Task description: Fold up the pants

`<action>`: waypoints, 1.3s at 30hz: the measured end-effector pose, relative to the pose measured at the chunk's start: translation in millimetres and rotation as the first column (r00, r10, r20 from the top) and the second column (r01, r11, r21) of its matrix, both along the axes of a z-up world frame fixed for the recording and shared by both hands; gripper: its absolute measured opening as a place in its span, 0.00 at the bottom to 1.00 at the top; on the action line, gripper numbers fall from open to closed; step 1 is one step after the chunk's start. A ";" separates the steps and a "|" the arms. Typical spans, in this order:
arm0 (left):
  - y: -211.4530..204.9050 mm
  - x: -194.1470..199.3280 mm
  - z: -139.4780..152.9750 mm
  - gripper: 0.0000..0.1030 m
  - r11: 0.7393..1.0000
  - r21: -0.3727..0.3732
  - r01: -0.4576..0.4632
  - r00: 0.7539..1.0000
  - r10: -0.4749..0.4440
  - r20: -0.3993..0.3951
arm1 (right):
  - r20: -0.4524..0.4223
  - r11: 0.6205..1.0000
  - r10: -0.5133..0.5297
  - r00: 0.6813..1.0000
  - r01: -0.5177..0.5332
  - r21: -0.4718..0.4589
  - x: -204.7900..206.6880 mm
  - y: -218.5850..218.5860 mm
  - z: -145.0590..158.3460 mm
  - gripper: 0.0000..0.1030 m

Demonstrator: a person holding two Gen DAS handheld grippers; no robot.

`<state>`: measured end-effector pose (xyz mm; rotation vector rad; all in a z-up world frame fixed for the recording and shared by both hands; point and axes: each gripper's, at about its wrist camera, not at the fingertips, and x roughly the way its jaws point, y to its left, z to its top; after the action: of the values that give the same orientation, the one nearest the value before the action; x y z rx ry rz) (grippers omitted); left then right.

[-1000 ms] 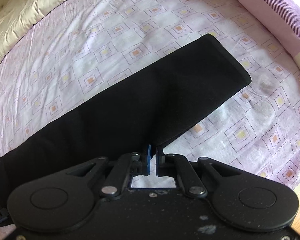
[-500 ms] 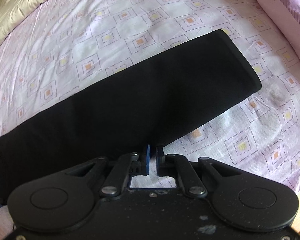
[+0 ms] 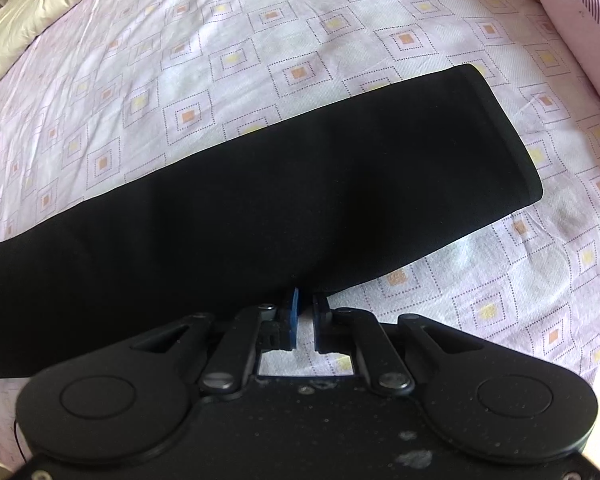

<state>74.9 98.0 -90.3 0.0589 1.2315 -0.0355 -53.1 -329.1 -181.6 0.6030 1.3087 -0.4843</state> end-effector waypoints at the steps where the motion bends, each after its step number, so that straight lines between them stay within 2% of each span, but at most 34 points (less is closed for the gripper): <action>1: 2.9 0.5 4.7 0.11 1.000 0.000 -0.013 1.000 0.013 0.007 | 0.005 1.000 0.001 1.000 -0.001 0.004 -0.6 -0.9 -0.2 0.07; 7: 19.5 32.8 5.0 0.11 0.997 0.019 -0.080 0.997 0.079 0.024 | 0.028 1.000 0.008 1.000 -0.009 0.008 -7.5 -2.4 1.0 0.07; 12: 26.1 60.3 -4.3 0.11 0.996 0.064 -0.060 0.998 0.058 0.031 | 0.019 1.000 -0.004 1.000 0.004 -0.016 -6.2 3.3 3.7 0.08; 16: 33.6 83.2 -17.9 0.12 0.997 0.069 -0.042 0.999 0.041 0.011 | 0.001 0.999 -0.021 1.000 0.021 -0.041 -2.8 10.4 7.2 0.13; 21: 56.3 101.3 -41.4 0.11 0.997 0.038 -0.068 0.996 0.070 -0.048 | -0.013 0.995 -0.064 0.998 0.062 -0.081 5.1 19.8 20.3 0.23; 22: 62.3 102.8 -47.7 0.11 0.996 0.037 -0.077 0.994 0.080 -0.068 | -0.010 0.993 -0.076 0.997 0.075 -0.091 6.6 23.2 25.2 0.27; 27: 86.7 99.8 -83.6 0.12 0.996 0.047 -0.072 0.974 0.080 -0.211 | 0.040 0.989 -0.072 0.997 0.077 -0.129 21.2 54.2 54.0 0.29; 30: 86.9 93.9 -86.2 0.11 0.999 0.034 0.019 0.975 -0.011 -0.221 | 0.094 0.993 -0.018 0.995 0.029 -0.116 39.7 83.6 70.2 0.34; 33: 80.4 94.3 -77.3 0.11 0.992 0.030 0.123 0.965 -0.113 -0.237 | 0.158 0.995 0.067 0.985 -0.055 -0.077 68.0 120.5 81.5 0.41; 35: 79.5 94.4 -62.7 0.11 0.988 -0.008 0.152 0.969 -0.151 -0.194 | 0.204 0.990 0.141 0.969 -0.137 -0.036 92.4 148.8 85.8 0.48; 39: 73.7 102.7 -30.3 0.11 0.976 -0.045 0.213 0.972 -0.217 -0.089 | 0.265 0.956 0.284 0.922 -0.294 0.000 144.8 206.2 84.9 0.52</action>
<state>177.5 171.7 -120.7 0.1619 1.3132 -0.2509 91.7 -122.9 -96.7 0.4775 1.1308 -0.1287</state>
